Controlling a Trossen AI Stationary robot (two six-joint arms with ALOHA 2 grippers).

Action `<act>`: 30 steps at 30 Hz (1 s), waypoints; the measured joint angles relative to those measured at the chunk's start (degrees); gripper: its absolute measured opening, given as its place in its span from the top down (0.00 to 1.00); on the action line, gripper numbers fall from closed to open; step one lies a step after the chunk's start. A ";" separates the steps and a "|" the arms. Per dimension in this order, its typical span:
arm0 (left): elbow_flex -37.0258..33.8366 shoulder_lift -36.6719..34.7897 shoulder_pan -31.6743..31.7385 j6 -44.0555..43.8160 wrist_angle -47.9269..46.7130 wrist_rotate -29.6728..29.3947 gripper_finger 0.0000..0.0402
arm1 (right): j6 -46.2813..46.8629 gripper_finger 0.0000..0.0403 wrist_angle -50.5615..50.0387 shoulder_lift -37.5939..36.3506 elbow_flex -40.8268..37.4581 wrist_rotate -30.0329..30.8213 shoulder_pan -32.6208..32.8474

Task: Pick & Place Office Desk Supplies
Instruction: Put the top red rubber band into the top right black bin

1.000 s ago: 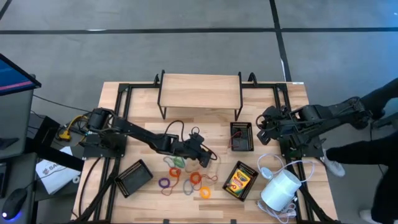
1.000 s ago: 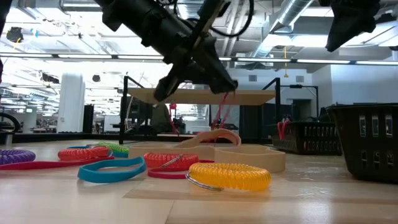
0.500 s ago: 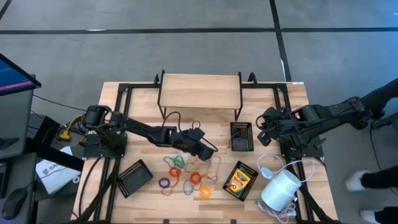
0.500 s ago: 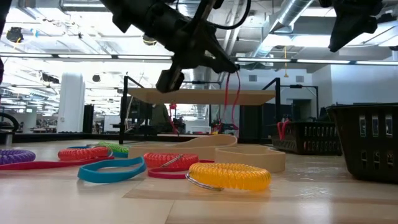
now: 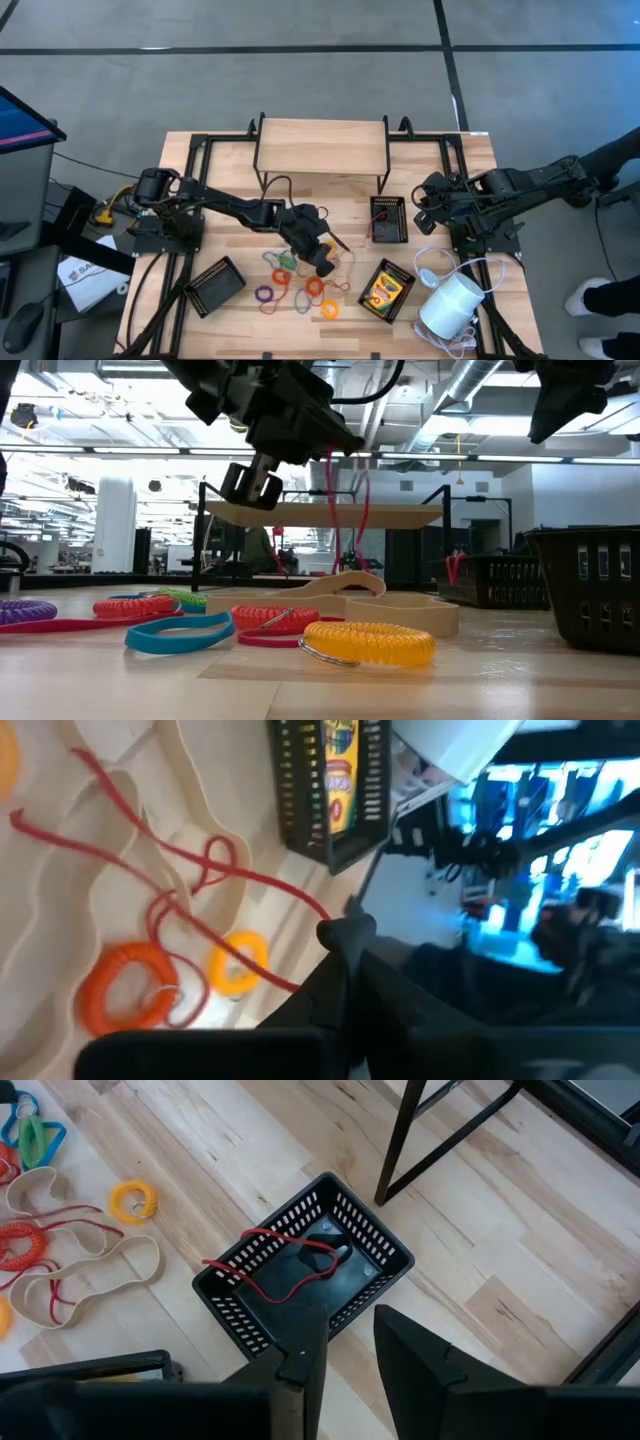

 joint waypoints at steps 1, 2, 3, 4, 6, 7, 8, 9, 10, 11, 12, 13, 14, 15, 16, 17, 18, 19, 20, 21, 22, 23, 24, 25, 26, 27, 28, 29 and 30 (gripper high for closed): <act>0.00 0.04 0.00 1.25 -0.18 -0.02 0.97 | 0.00 0.79 0.00 0.00 0.00 0.00 0.00; 0.00 0.04 0.00 2.06 -0.14 -0.06 0.96 | 0.00 0.79 0.04 0.00 0.00 0.00 -0.02; 0.00 0.04 0.00 2.86 -0.03 -0.06 0.96 | 0.00 0.79 0.07 0.00 0.00 0.00 -0.02; 0.00 0.04 0.00 3.30 -0.07 -0.10 0.95 | 0.00 0.79 0.07 0.00 0.00 -0.02 -0.01; 0.00 0.04 0.31 4.64 -0.09 -0.23 0.95 | 0.00 0.79 0.07 0.00 0.00 -0.12 0.00; 0.00 0.04 0.46 4.86 -0.01 -0.25 0.95 | 0.00 0.79 0.07 0.00 0.00 -0.13 0.00; 0.00 0.04 0.53 4.88 0.02 -0.29 0.96 | 0.00 0.79 0.07 0.00 0.00 -0.13 0.00; 0.00 0.04 0.69 4.89 -0.01 -0.34 0.96 | 0.00 0.79 0.07 0.00 0.00 -0.13 0.00; 0.00 0.04 0.81 4.91 0.05 -0.40 0.97 | 0.00 0.79 0.07 0.00 0.00 -0.13 0.00; 0.00 0.04 0.81 4.91 0.18 -0.41 0.98 | 0.00 0.79 0.07 0.00 0.00 -0.13 0.00; 0.00 0.04 0.81 4.96 0.29 -0.40 0.98 | 0.00 0.79 0.07 0.00 0.00 -0.13 0.00; 0.00 0.04 0.83 5.17 0.28 -0.22 0.99 | 0.00 0.79 0.07 0.00 0.00 -0.13 0.00; 0.00 0.04 0.83 5.81 0.29 0.22 0.99 | 0.00 0.79 0.09 0.00 0.00 -0.13 0.00; 0.00 0.04 0.83 6.27 0.55 1.09 0.99 | 0.00 0.79 0.09 0.00 0.00 -0.13 0.00; 0.00 0.04 0.81 6.81 1.06 2.18 0.98 | 0.00 0.79 0.09 0.00 0.00 -0.13 0.00; 0.00 0.04 0.81 7.41 1.83 3.15 0.98 | 0.00 0.79 0.09 0.00 0.00 -0.13 0.00; 0.00 0.04 0.81 7.72 2.77 3.82 0.98 | 0.00 0.79 0.09 0.00 0.00 -0.13 0.00; 0.00 0.04 0.81 7.91 3.65 4.27 0.99 | 0.00 0.79 0.11 0.00 0.00 -0.13 0.00; 0.00 0.04 0.87 7.94 4.62 4.49 0.99 | 0.00 0.79 0.11 0.00 0.00 -0.13 0.00; 0.00 0.04 1.05 7.95 5.90 4.67 0.99 | 0.00 0.79 0.11 0.00 0.00 -0.13 0.00; 0.00 0.04 1.24 7.97 7.41 5.26 0.99 | 0.00 0.79 0.11 0.00 0.00 -0.13 0.00; 0.00 0.04 1.51 7.99 9.25 5.56 0.99 | 0.00 0.79 0.11 0.00 0.00 -0.13 0.00; 0.00 0.04 1.81 7.99 10.95 5.56 0.98 | 0.00 0.79 0.15 0.00 0.00 -0.13 0.00; 0.00 0.04 2.14 7.94 12.40 5.56 0.98 | 0.00 0.79 0.22 0.00 0.00 -0.13 0.00; 0.00 0.04 2.49 7.91 13.94 5.55 0.99 | 0.00 0.79 0.31 0.00 0.00 -0.14 0.00; 0.00 0.04 2.78 7.92 15.45 5.56 0.99 | 0.00 0.79 0.33 0.00 0.00 -0.15 0.00; 0.00 0.04 3.01 8.08 16.82 5.55 0.99 | 0.00 0.79 0.33 0.00 0.00 -0.16 0.00; 0.00 0.04 3.22 8.62 17.75 5.56 0.99 | 0.00 0.79 0.33 0.00 0.00 -0.17 0.00; 0.00 0.04 3.41 9.33 18.30 5.54 0.98 | 0.00 0.79 0.33 0.00 0.00 -0.20 0.00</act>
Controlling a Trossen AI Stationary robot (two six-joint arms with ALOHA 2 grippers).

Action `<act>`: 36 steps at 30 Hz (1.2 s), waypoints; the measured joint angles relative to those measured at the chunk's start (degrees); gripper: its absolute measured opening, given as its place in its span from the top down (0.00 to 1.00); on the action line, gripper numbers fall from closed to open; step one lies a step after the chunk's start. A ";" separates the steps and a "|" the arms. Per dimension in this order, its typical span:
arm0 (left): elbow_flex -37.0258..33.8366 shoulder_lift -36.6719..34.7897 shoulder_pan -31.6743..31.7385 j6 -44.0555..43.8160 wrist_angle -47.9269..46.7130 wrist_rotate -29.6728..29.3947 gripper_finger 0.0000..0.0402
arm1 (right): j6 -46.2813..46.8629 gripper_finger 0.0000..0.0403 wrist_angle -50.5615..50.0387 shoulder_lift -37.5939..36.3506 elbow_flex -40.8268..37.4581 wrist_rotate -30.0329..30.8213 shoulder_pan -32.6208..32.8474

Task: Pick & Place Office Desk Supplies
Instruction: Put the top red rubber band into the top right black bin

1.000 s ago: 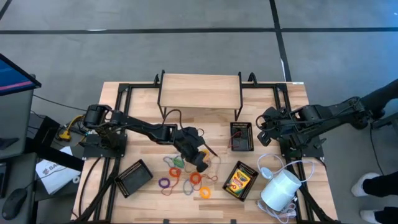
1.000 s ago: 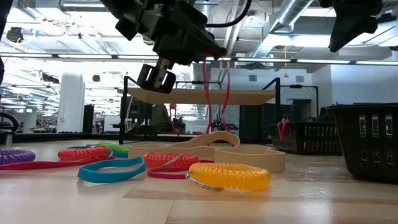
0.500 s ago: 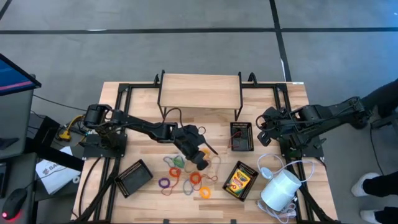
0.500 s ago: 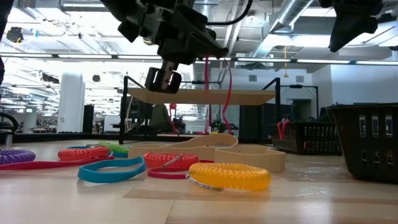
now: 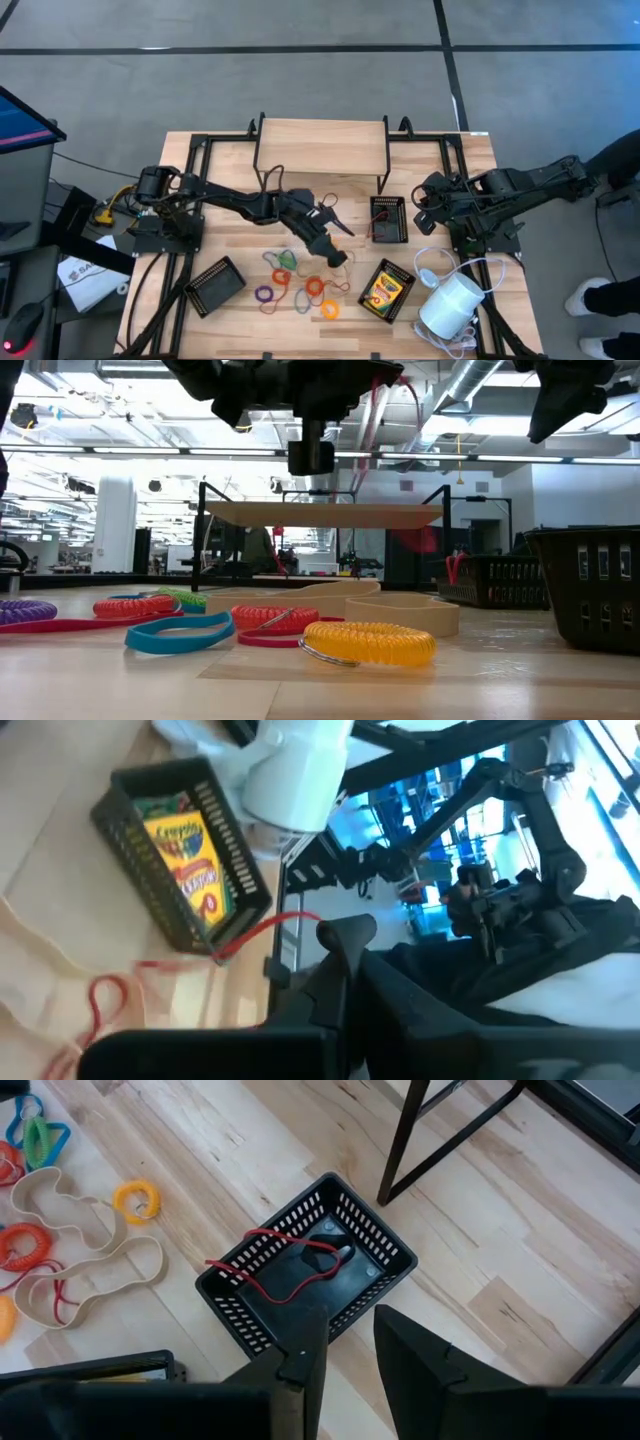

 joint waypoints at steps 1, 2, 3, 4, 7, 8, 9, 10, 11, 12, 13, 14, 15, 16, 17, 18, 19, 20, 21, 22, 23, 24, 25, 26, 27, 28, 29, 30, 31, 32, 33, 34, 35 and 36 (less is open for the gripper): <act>0.00 0.00 0.07 0.89 0.30 -0.02 0.98 | 0.00 0.79 0.00 0.00 0.00 -0.19 0.00; 0.00 0.00 0.07 1.56 0.37 0.00 0.97 | 0.02 0.79 0.00 0.00 0.00 -0.49 0.00; 0.00 0.00 0.04 2.18 0.35 0.02 0.97 | 0.00 0.79 0.00 0.00 0.00 -0.82 0.00; 0.00 0.00 0.00 2.76 0.31 0.00 0.97 | 0.01 0.79 -0.01 0.00 0.00 -1.06 0.00; 0.00 0.00 -0.04 3.14 0.17 0.02 0.96 | 0.00 0.79 0.00 0.00 0.00 -1.27 0.00; 0.00 0.00 -0.04 3.18 0.15 0.01 0.96 | 0.00 0.79 0.00 0.00 0.00 -1.27 0.00; 0.00 0.00 -0.04 3.20 0.15 -0.01 0.96 | 0.00 0.79 0.00 0.00 0.00 -1.27 0.00; 0.00 0.00 -0.04 3.21 0.17 -0.04 0.96 | 0.00 0.79 0.00 0.00 0.00 -1.27 0.00; 0.00 0.00 -0.04 3.21 0.15 -0.04 0.97 | 0.00 0.79 0.00 0.00 0.00 -1.27 0.00; 0.00 0.00 -0.04 3.21 0.15 -0.04 0.97 | 0.00 0.79 -0.02 0.00 0.00 -1.27 0.00; 0.00 0.00 -0.04 3.16 0.15 -0.04 0.97 | 0.00 0.79 0.00 0.00 0.00 -1.27 0.00; 0.00 0.00 -0.04 3.10 0.16 -0.03 0.97 | 0.00 0.79 -0.01 0.00 0.00 -1.27 0.00; 0.00 0.00 -0.04 3.08 0.14 0.00 0.97 | 0.00 0.79 -0.02 0.00 0.00 -1.27 0.00; 0.00 0.00 -0.04 3.08 0.02 0.00 0.98 | 0.00 0.79 -0.01 0.00 0.00 -1.27 0.00; 0.00 0.00 -0.04 3.06 -0.28 -0.01 0.98 | 0.00 0.79 -0.01 0.00 0.00 -1.27 0.00; 0.00 0.00 -0.04 3.06 -0.54 -0.01 0.98 | 0.00 0.79 -0.02 0.00 0.00 -1.27 0.00; 0.00 0.00 -0.04 3.06 -0.80 -0.02 0.98 | 0.00 0.79 -0.02 0.00 0.00 -1.27 0.00; 0.00 0.00 -0.04 3.06 -0.94 -0.07 0.97 | 0.00 0.79 -0.02 0.00 0.00 -1.27 0.00; 0.00 0.00 -0.04 3.06 -1.19 -0.19 0.97 | 0.00 0.79 -0.02 0.00 0.00 -1.27 0.00; 0.00 0.00 -0.04 3.06 -1.32 -0.20 0.96 | 0.00 0.79 -0.02 0.00 0.00 -1.27 0.00; 0.00 0.00 -0.04 3.06 -1.37 -0.22 0.95 | 0.00 0.79 -0.02 0.00 0.00 -1.27 0.00; 0.00 0.00 -0.04 3.11 -1.35 -0.24 0.95 | 0.00 0.79 -0.02 0.00 0.00 -1.27 0.00; 0.00 0.00 -0.04 3.16 -1.29 -0.24 0.94 | 0.00 0.79 -0.02 0.00 0.00 -1.27 0.00; 0.00 0.00 -0.04 3.18 -1.31 -0.24 0.93 | 0.00 0.79 -0.02 0.00 0.00 -1.27 0.00; 0.00 0.00 -0.04 3.19 -1.34 -0.26 0.93 | 0.00 0.79 -0.02 0.00 0.00 -1.27 0.00; 0.00 0.00 -0.04 3.19 -1.36 -0.28 0.92 | 0.00 0.79 -0.02 0.00 0.00 -1.27 0.00; 0.00 0.00 -0.04 3.19 -1.31 -0.28 0.92 | 0.00 0.79 -0.02 0.00 0.00 -1.27 0.00; 0.00 0.00 -0.04 3.19 -1.31 -0.28 0.91 | 0.00 0.79 -0.02 0.00 0.00 -1.27 0.00; 0.00 0.00 -0.04 3.19 -1.33 -0.39 0.91 | 0.00 0.79 -0.02 0.00 0.00 -1.27 0.00; 0.00 0.00 -0.04 3.20 -1.34 -0.48 0.90 | 0.00 0.79 -0.02 0.00 0.00 -1.27 0.00; 0.00 0.00 -0.04 3.20 -1.33 -0.48 0.90 | 0.00 0.79 -0.02 0.00 0.00 -1.27 0.00; 0.00 0.00 -0.04 3.20 -1.31 -0.49 0.89 | 0.00 0.79 -0.02 0.00 0.00 -1.27 0.00; 0.00 0.00 -0.04 3.21 -1.33 -0.48 0.89 | 0.00 0.79 -0.02 0.00 0.00 -1.27 0.00; 0.00 0.00 -0.04 3.21 -1.34 -0.48 0.88 | 0.00 0.79 -0.02 0.00 0.00 -1.27 0.00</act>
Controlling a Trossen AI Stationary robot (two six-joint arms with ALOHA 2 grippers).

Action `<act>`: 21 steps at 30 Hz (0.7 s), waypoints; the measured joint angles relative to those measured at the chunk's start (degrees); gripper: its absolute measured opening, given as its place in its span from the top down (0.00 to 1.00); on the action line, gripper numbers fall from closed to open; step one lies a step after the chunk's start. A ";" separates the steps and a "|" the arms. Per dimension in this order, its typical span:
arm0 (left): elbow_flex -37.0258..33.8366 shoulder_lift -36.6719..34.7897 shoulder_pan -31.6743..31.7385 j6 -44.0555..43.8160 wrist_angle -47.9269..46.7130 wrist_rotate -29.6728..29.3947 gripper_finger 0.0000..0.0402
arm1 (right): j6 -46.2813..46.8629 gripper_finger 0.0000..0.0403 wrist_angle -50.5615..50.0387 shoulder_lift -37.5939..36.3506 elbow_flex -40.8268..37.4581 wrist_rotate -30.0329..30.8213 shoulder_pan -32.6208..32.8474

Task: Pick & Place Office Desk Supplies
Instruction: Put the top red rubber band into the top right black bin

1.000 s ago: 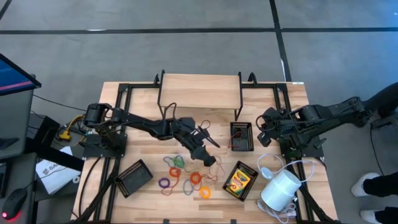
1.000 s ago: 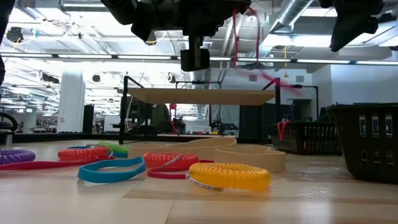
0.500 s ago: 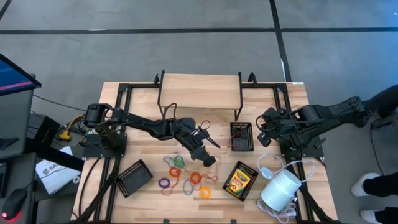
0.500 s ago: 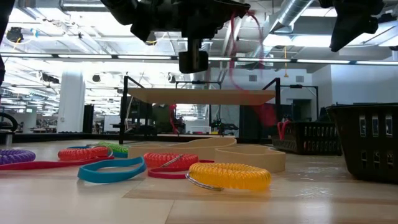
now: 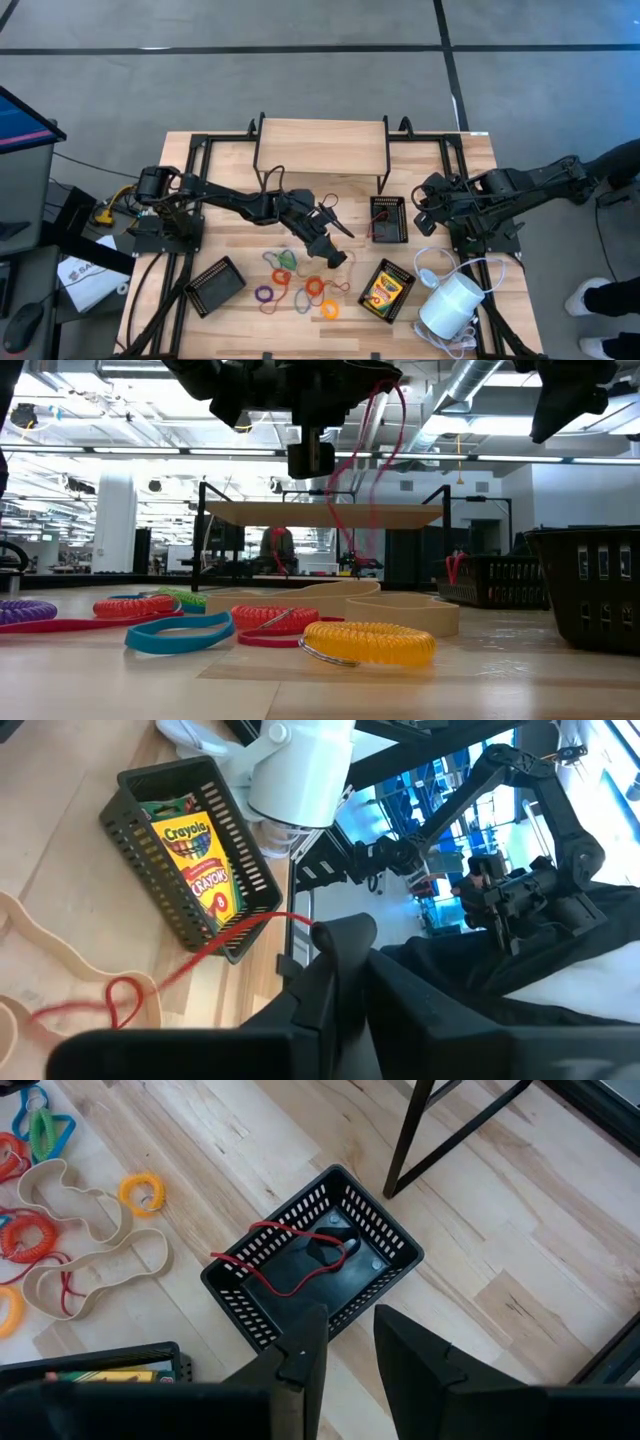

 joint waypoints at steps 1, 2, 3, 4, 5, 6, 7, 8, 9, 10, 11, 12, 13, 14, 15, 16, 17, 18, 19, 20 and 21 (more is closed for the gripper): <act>0.00 0.00 0.00 -0.02 0.00 0.00 0.88 | 0.00 0.79 0.00 0.00 0.00 0.00 0.00; 0.00 0.00 0.00 -0.04 0.02 0.02 0.88 | 0.00 0.79 0.00 0.00 0.00 0.00 0.00; 0.00 0.00 0.00 -0.04 0.02 0.02 0.87 | 0.00 0.79 -0.02 0.00 0.00 0.00 0.00; 0.00 0.00 0.00 -0.05 0.00 0.02 0.87 | 0.00 0.79 -0.02 0.00 0.00 0.00 0.00; 0.00 0.00 0.00 -0.07 0.00 0.02 0.87 | 0.00 0.79 -0.02 0.00 0.00 0.00 0.00; 0.00 0.00 0.00 -0.09 0.02 0.02 0.88 | 0.00 0.79 -0.02 0.00 0.00 0.00 0.00; 0.00 0.00 0.00 -0.10 0.02 0.02 0.88 | 0.00 0.79 -0.02 0.00 0.00 -0.02 0.00; 0.00 0.00 0.00 -0.13 0.00 0.02 0.88 | 0.00 0.79 -0.02 0.00 0.00 -0.02 0.00; 0.00 0.00 0.00 -0.13 0.02 0.03 0.88 | 0.00 0.79 -0.02 0.00 0.00 -0.02 0.00; 0.00 0.00 0.00 -0.15 0.02 0.04 0.88 | 0.00 0.79 -0.02 0.00 0.00 -0.02 0.00; 0.00 0.00 0.00 -0.15 0.00 0.04 0.87 | 0.00 0.79 -0.02 0.00 0.00 -0.04 0.00; 0.00 0.00 0.00 -0.15 0.00 0.04 0.87 | 0.00 0.79 -0.02 0.00 0.00 -0.10 0.00; 0.00 0.00 0.00 -0.15 0.02 0.16 0.87 | 0.00 0.79 -0.02 0.00 0.00 -0.23 0.00; 0.00 0.00 0.00 -0.15 0.02 0.69 0.88 | 0.00 0.79 -0.02 0.00 0.00 -0.27 0.00; 0.00 0.00 0.00 -0.15 0.02 1.23 0.89 | 0.00 0.79 -0.02 0.00 -0.02 -0.31 0.00; 0.00 0.00 0.00 -0.13 0.02 1.52 0.90 | 0.00 0.79 -0.02 0.00 0.00 -0.35 0.00; 0.00 0.00 0.00 -0.11 0.02 1.53 0.92 | 0.00 0.79 -0.02 0.00 0.00 -0.37 0.00; 0.00 0.00 0.00 -0.11 0.02 1.55 0.94 | 0.00 0.79 -0.02 0.00 -0.02 -0.39 0.00; 0.00 0.00 0.00 -0.11 0.02 1.55 0.96 | 0.00 0.79 -0.02 0.00 0.00 -0.39 0.00; 0.00 0.00 0.00 -0.09 0.02 1.55 0.98 | 0.00 0.79 -0.02 0.00 0.00 -0.39 0.00; 0.00 0.00 0.00 -0.09 0.02 1.57 0.98 | 0.00 0.79 -0.02 0.00 -0.01 -0.39 0.00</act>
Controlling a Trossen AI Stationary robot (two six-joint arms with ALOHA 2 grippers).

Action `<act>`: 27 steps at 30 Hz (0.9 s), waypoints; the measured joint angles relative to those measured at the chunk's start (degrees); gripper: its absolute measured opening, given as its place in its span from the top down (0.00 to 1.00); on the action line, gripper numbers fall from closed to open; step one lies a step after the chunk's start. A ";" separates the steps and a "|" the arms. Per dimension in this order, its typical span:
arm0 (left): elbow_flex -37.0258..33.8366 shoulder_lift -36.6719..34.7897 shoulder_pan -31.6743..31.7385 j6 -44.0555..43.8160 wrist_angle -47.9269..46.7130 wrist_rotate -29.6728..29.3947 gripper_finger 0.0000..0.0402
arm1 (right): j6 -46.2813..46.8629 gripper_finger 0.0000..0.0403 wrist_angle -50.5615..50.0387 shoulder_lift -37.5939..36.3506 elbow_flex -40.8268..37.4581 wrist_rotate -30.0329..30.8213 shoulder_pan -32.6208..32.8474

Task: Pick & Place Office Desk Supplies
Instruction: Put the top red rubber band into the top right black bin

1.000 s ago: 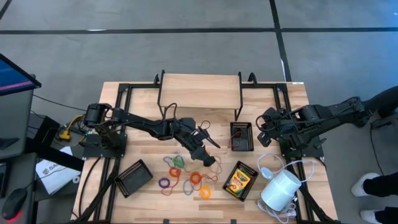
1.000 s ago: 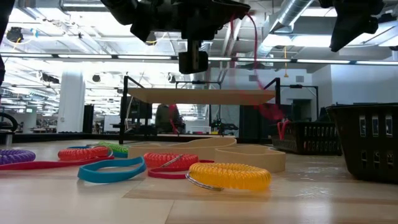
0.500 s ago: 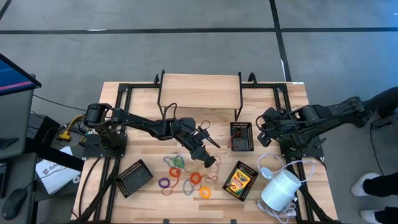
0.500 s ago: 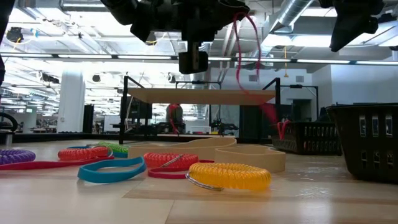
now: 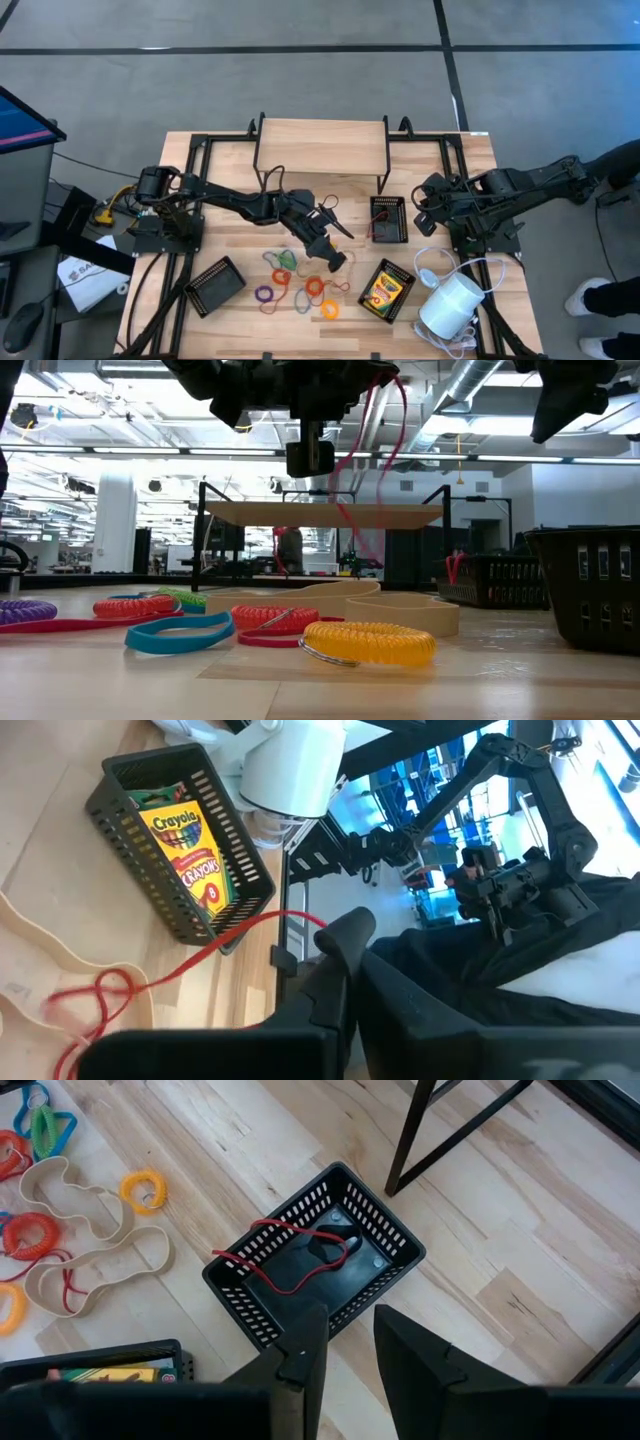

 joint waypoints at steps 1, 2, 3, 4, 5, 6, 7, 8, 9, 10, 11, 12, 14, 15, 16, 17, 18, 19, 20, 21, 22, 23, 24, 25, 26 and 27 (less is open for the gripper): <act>0.00 0.00 0.00 0.04 0.00 0.00 0.98 | 0.00 0.79 0.00 0.00 -0.01 0.00 0.00; 0.00 0.00 0.00 0.04 0.00 -0.01 0.98 | 0.00 0.79 0.00 0.00 -0.02 0.00 0.00; 0.00 0.00 0.00 0.07 0.00 -0.08 0.97 | 0.00 0.79 0.00 0.00 -0.02 -0.01 0.00; 0.00 0.00 0.00 0.07 0.00 -0.35 0.97 | 0.00 0.79 0.00 0.00 -0.01 -0.02 0.00; 0.00 0.00 0.00 0.07 0.00 -1.16 0.96 | 0.01 0.79 0.00 0.00 -0.01 -0.02 0.00; 0.00 0.00 0.00 0.09 0.00 -2.13 0.96 | 0.00 0.79 0.00 0.00 0.00 -0.02 0.00; 0.00 0.00 0.00 0.09 0.00 -2.85 0.95 | 0.00 0.79 0.00 0.00 -0.02 -0.04 0.00; 0.00 0.00 0.00 0.09 0.00 -3.30 0.95 | 0.00 0.79 0.00 0.00 -0.01 -0.09 0.00; 0.00 0.00 0.00 0.10 0.00 -3.62 0.94 | 0.00 0.79 0.00 0.00 -0.02 -0.33 0.00; 0.00 0.00 0.00 0.11 0.00 -3.80 0.94 | 0.00 0.79 0.00 0.00 -0.02 -0.53 0.00; 0.00 0.00 0.00 0.11 0.00 -3.87 0.94 | 0.00 0.79 0.00 0.00 -0.02 -0.68 0.00; 0.00 0.00 0.00 0.11 0.00 -3.92 0.93 | 0.02 0.79 0.00 0.00 -0.02 -0.87 0.00; 0.00 0.00 0.00 0.11 0.00 -3.93 0.93 | 0.02 0.79 0.00 0.00 -0.02 -0.94 0.00; 0.00 0.00 0.00 0.11 0.00 -3.95 0.92 | 0.02 0.79 0.00 0.00 -0.02 -0.94 0.00; 0.00 0.00 0.00 0.11 0.00 -3.98 0.92 | 0.01 0.79 0.00 0.00 -0.02 -0.94 0.00; 0.00 0.00 0.00 0.11 0.00 -4.04 0.92 | 0.01 0.79 0.00 0.00 -0.02 -0.94 0.00; 0.00 0.00 0.00 0.11 0.00 -4.11 0.91 | 0.02 0.79 0.00 0.00 -0.02 -0.94 0.00; 0.00 0.00 0.00 0.11 -0.01 -4.11 0.91 | 0.02 0.79 0.00 0.00 -0.02 -0.94 0.00; 0.00 0.00 0.00 0.11 0.00 -4.11 0.91 | 0.00 0.79 0.00 0.00 -0.02 -0.94 0.00; 0.00 0.00 0.00 0.11 -0.01 -4.11 0.91 | 0.00 0.79 0.00 0.00 -0.02 -0.94 0.00; 0.00 0.00 0.00 0.11 0.00 -4.11 0.90 | 0.01 0.79 0.00 0.00 -0.02 -0.94 0.00; 0.00 0.00 0.00 0.11 0.00 -4.11 0.90 | 0.00 0.79 0.00 0.00 -0.02 -0.94 0.00; 0.00 0.00 0.00 0.11 0.00 -4.11 0.90 | 0.00 0.79 0.00 0.00 -0.02 -0.94 0.00; 0.00 0.00 0.00 0.11 -0.02 -4.11 0.90 | 0.00 0.79 0.00 0.00 -0.02 -0.94 0.00; 0.00 0.00 0.00 0.11 0.00 -4.11 0.89 | 0.00 0.79 0.00 0.00 -0.02 -0.94 0.00; 0.00 0.00 0.00 0.11 0.00 -4.11 0.89 | 0.00 0.79 0.00 0.00 -0.02 -0.94 0.00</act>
